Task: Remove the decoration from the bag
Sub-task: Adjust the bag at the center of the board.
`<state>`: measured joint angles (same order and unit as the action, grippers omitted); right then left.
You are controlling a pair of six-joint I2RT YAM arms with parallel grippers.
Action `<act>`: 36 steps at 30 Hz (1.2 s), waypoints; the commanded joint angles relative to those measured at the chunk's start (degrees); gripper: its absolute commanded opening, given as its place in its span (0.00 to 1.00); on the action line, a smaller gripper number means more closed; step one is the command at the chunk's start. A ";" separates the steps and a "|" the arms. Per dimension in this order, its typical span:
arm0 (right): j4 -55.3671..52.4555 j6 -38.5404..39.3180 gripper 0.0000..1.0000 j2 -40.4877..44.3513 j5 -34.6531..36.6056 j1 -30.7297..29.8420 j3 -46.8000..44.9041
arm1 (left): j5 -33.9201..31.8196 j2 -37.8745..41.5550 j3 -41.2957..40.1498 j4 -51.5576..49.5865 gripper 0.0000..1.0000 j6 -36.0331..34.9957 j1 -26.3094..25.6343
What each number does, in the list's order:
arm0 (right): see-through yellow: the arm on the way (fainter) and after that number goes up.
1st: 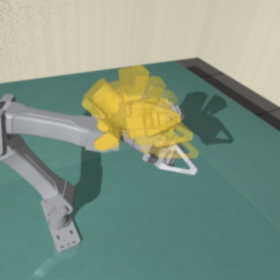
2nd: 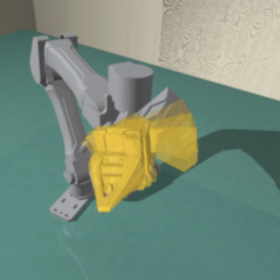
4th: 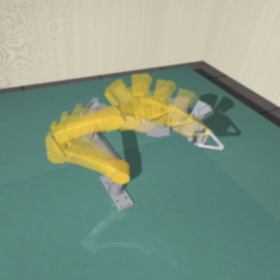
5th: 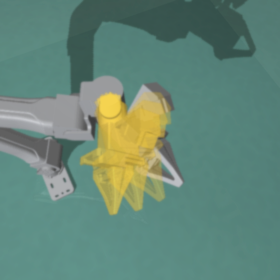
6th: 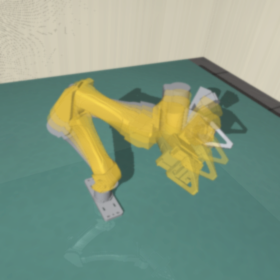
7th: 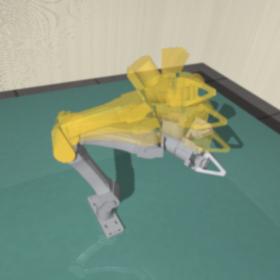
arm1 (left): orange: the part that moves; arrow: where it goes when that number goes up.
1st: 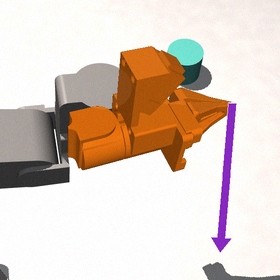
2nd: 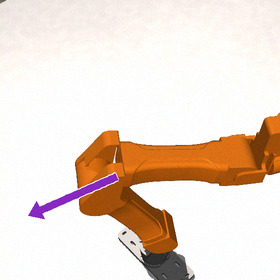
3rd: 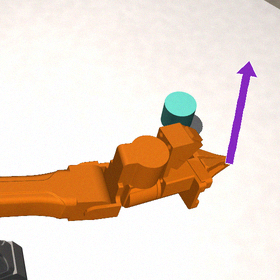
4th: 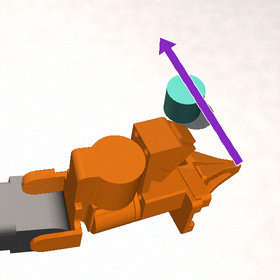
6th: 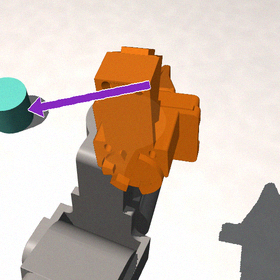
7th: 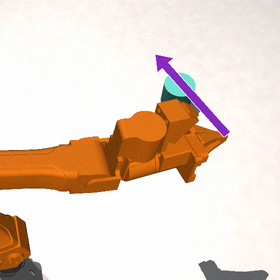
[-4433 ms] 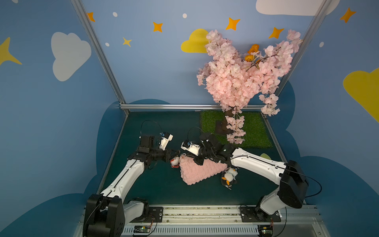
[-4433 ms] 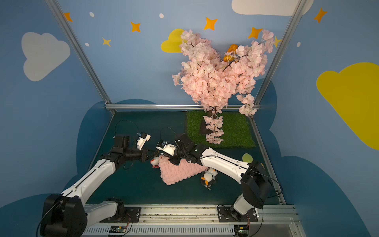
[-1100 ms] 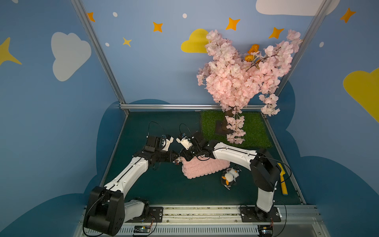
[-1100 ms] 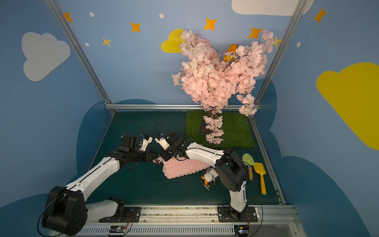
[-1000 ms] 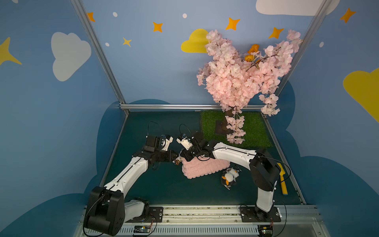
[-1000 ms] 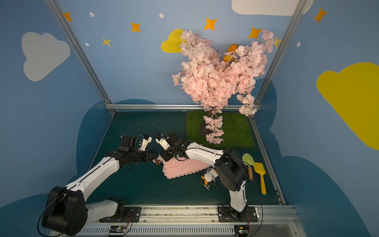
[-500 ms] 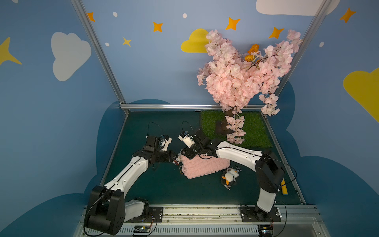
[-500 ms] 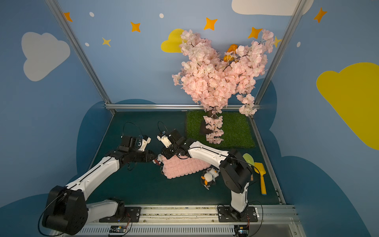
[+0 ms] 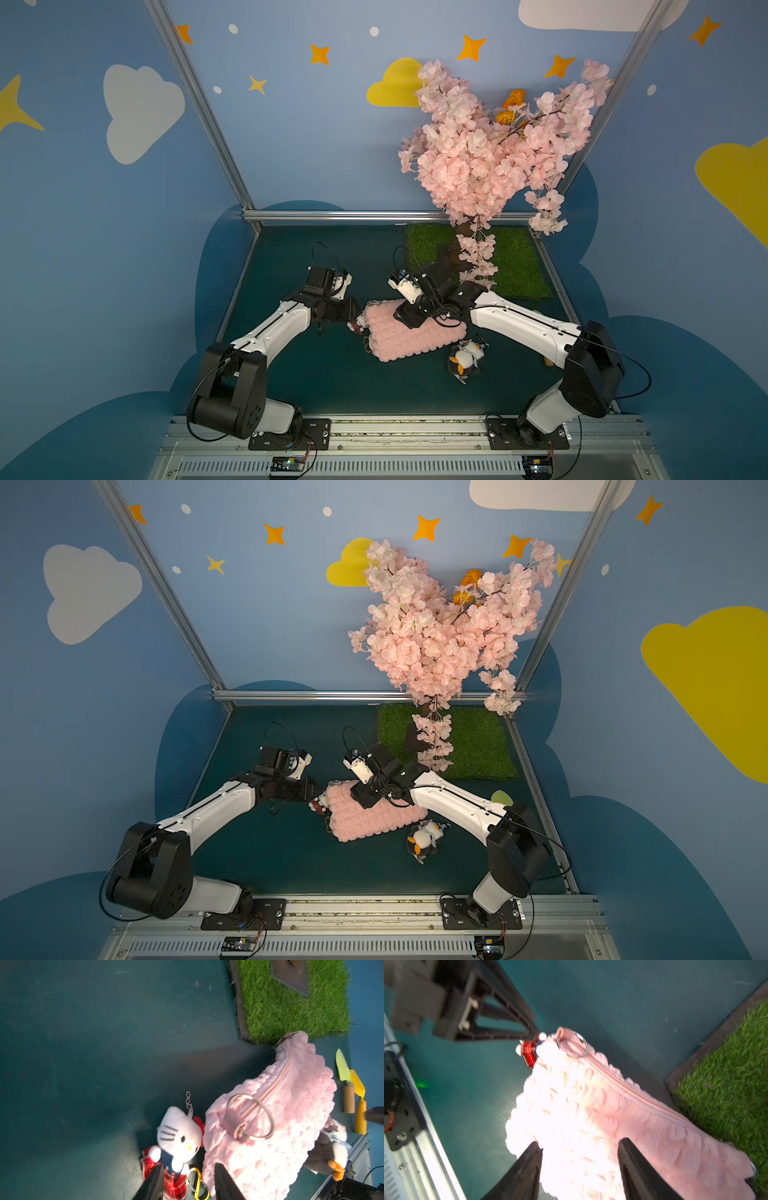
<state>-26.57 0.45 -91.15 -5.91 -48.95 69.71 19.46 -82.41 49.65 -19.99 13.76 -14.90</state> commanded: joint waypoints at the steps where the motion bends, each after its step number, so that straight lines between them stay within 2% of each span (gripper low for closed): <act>1: -3.23 2.66 0.62 3.10 3.29 0.02 -1.16 | 2.32 -2.82 3.31 -0.01 0.43 -1.34 -2.90; 5: -4.23 3.17 0.63 4.32 4.70 0.75 -1.18 | 2.83 -6.64 4.67 -2.09 0.41 -1.64 -4.04; 12: -4.19 2.64 0.65 4.80 5.62 1.66 -2.29 | 5.75 -8.11 6.11 4.00 0.38 1.37 -5.54; 16: -3.96 1.71 0.65 5.01 5.76 2.20 -2.69 | 7.90 -11.35 8.27 5.69 0.22 2.15 -6.68; 28: -3.23 0.26 0.64 5.54 4.80 3.38 -3.19 | 5.75 -20.11 17.18 4.16 0.07 -0.12 -5.94; 32: -3.10 0.48 0.65 5.70 5.25 3.44 -3.26 | 4.94 -21.57 18.25 1.63 0.10 -1.83 -5.44; 34: -3.05 0.60 0.65 5.77 5.90 3.42 -3.10 | 4.63 -21.10 17.73 1.14 0.16 -2.26 -5.01; 36: -2.97 0.61 0.66 6.02 6.46 3.63 -2.88 | 4.44 -20.29 17.18 0.96 0.27 -2.37 -4.38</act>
<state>-29.67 1.34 -87.20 -0.40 -45.76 67.16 24.64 -103.61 66.96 -17.10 12.91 -20.32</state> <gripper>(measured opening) 0.657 0.246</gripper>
